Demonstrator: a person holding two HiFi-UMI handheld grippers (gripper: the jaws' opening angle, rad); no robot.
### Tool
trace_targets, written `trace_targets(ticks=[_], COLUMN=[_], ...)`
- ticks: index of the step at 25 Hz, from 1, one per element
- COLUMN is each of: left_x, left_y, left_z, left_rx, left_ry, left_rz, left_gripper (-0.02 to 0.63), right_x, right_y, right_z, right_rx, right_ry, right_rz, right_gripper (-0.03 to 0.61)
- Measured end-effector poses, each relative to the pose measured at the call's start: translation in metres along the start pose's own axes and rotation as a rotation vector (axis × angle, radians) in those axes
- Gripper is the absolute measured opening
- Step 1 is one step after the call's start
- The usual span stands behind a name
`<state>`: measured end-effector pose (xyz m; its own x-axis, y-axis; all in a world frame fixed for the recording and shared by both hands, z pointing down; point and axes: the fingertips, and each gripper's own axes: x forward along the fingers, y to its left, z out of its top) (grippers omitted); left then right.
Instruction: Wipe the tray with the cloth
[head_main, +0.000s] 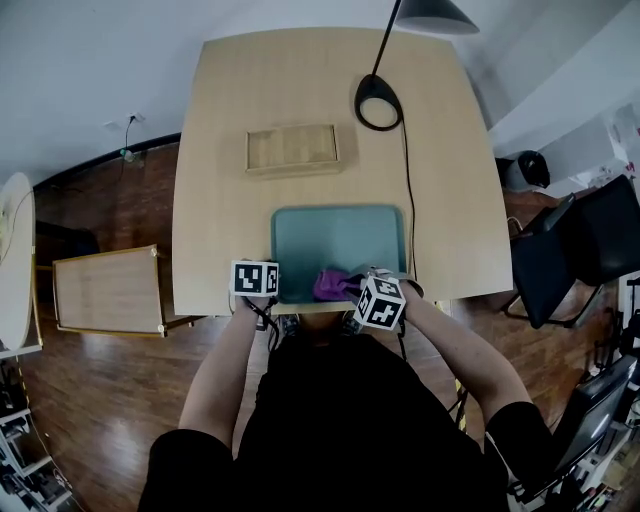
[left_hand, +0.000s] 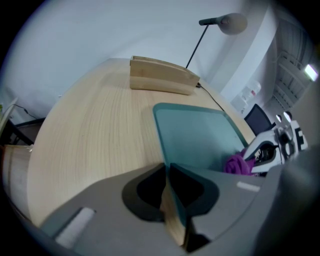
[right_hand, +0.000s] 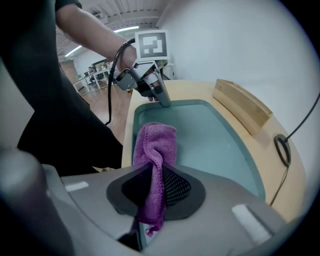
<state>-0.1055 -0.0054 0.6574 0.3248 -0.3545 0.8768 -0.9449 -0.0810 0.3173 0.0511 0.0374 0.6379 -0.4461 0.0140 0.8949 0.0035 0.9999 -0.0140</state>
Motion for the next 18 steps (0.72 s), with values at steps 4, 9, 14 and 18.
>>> trace_targets(ticks=[4,9,14,18], left_x=[-0.001,0.000,-0.001,-0.003], left_y=[0.000,-0.001,-0.001,-0.001], left_z=[0.002,-0.001,-0.001,0.000], left_rx=[-0.006,-0.004,-0.006,-0.012], left_ry=[-0.003,0.005,0.003,-0.003], left_rz=[0.007,0.009,0.001,-0.002], left_gripper=[0.054,0.054,0.054,0.054], right_x=[0.000,-0.007,-0.015,-0.028], right_y=[0.006,-0.006,-0.030,-0.077], right_z=[-0.001,0.001,-0.004,-0.014], right_rx=[0.013,0.043,0.030,0.043], right_ry=[-0.020,-0.050,-0.042,-0.029], right_rz=[0.012,0.018,-0.017,-0.101], right_gripper=[0.049,0.049,0.049,0.049])
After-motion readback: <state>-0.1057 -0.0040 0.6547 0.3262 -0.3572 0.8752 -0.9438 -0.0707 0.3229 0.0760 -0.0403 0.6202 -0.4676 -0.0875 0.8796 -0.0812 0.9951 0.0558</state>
